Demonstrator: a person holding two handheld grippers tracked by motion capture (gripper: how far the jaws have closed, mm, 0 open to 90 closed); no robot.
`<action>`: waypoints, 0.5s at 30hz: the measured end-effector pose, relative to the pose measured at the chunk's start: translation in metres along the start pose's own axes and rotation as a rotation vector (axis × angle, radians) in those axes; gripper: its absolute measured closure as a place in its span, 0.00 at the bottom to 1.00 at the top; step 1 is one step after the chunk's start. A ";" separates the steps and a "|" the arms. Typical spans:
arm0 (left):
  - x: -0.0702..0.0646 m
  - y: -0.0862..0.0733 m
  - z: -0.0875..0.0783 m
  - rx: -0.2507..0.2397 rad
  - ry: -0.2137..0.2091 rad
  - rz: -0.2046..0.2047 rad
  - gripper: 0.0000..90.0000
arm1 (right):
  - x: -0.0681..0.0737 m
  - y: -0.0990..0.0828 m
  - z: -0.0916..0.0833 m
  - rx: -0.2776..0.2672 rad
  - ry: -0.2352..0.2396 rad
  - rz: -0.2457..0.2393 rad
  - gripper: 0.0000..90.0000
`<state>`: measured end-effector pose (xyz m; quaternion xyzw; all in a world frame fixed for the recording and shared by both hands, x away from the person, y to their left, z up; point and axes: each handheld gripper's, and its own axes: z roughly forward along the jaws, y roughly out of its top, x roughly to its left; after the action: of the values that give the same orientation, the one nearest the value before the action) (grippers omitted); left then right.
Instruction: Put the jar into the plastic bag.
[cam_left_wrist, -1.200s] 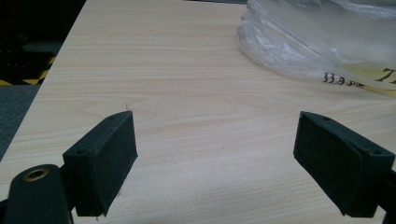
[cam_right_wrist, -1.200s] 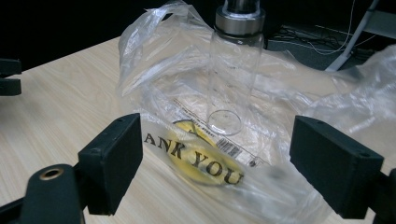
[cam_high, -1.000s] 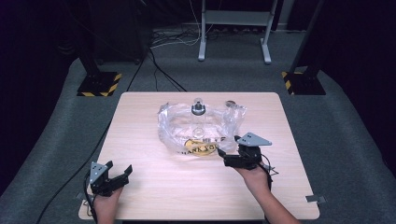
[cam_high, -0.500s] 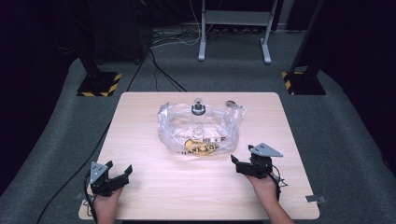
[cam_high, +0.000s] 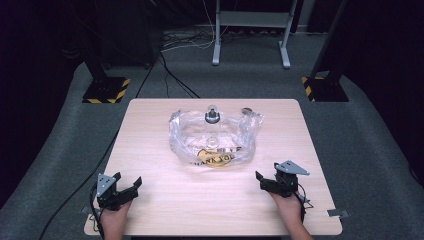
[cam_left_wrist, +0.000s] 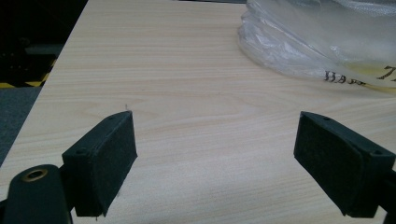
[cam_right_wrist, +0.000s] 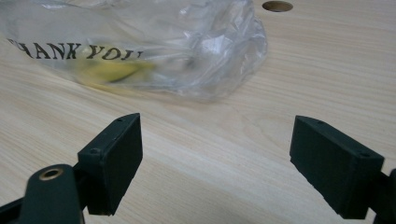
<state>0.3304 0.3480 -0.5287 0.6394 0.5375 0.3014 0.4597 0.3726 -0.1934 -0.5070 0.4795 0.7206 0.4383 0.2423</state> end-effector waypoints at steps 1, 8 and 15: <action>0.000 0.000 0.000 0.000 0.000 0.000 0.14 | -0.001 -0.001 0.000 0.002 -0.003 0.002 0.18; 0.000 0.000 0.000 -0.001 0.000 0.000 0.14 | -0.009 -0.010 -0.004 0.008 -0.027 0.016 0.18; -0.001 0.000 0.000 0.000 0.000 0.003 0.14 | -0.018 -0.017 -0.009 0.007 -0.042 0.041 0.18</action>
<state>0.3302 0.3475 -0.5287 0.6403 0.5367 0.3022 0.4590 0.3649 -0.2156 -0.5188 0.5042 0.7069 0.4304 0.2465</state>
